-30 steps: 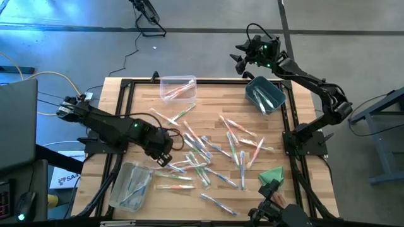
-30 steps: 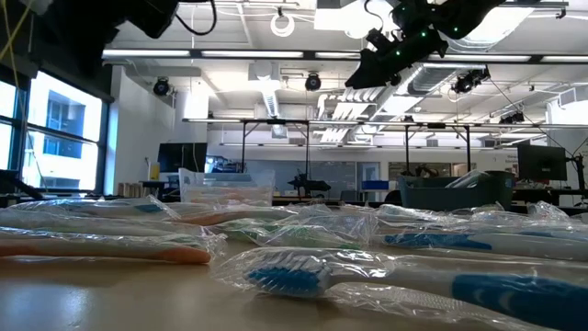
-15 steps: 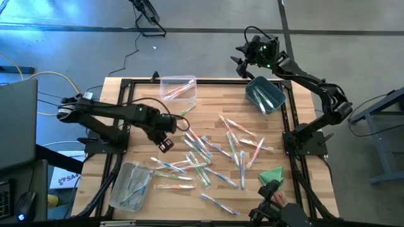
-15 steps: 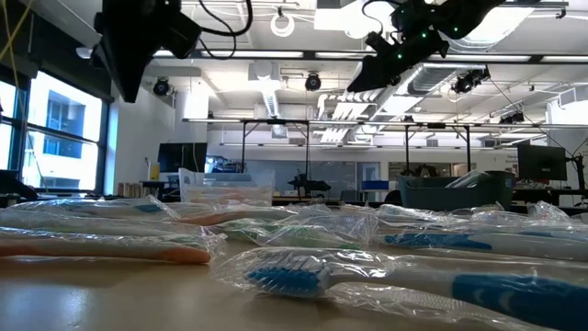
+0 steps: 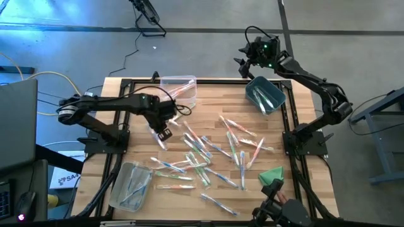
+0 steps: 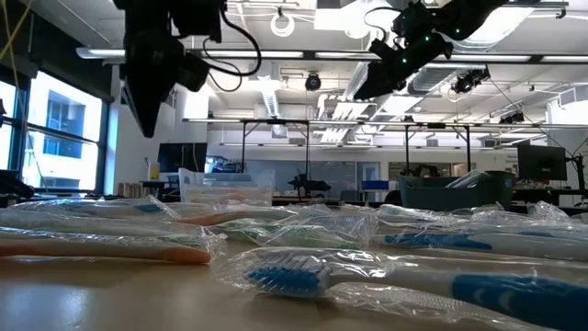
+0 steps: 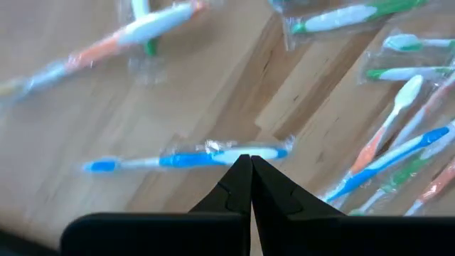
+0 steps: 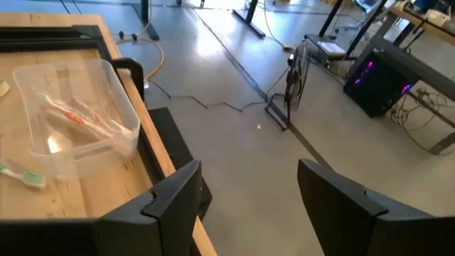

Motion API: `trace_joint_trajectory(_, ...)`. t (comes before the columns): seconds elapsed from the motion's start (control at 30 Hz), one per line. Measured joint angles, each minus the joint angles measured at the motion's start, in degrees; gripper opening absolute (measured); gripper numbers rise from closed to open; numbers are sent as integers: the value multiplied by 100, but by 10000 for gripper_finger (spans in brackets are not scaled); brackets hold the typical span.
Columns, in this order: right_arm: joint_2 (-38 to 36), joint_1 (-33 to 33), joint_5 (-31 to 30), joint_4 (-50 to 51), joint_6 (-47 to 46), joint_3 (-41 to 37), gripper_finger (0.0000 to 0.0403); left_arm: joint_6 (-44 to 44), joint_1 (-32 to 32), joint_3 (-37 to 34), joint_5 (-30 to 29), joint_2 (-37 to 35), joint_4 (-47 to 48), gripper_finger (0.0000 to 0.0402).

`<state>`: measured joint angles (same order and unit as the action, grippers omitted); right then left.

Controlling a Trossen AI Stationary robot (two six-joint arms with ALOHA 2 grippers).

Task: Pick & Place Toothbrushes
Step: Put the orange toothbrush into the transparent bin

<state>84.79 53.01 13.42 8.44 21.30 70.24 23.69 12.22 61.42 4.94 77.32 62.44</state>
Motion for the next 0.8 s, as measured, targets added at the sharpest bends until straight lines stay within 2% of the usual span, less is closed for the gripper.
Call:
trace_joint_trajectory(0.47,0,26,-351,202,-243,-2,227,-2286,1784,-185,154,2,-235,0)
trace_joint_trajectory(0.63,-2,26,-349,220,-332,-1,227,-2613,2188,-185,175,2,-235,0)
trace_joint_trajectory(0.8,-2,26,-349,215,-345,0,227,-2774,2313,-185,183,2,-293,0)
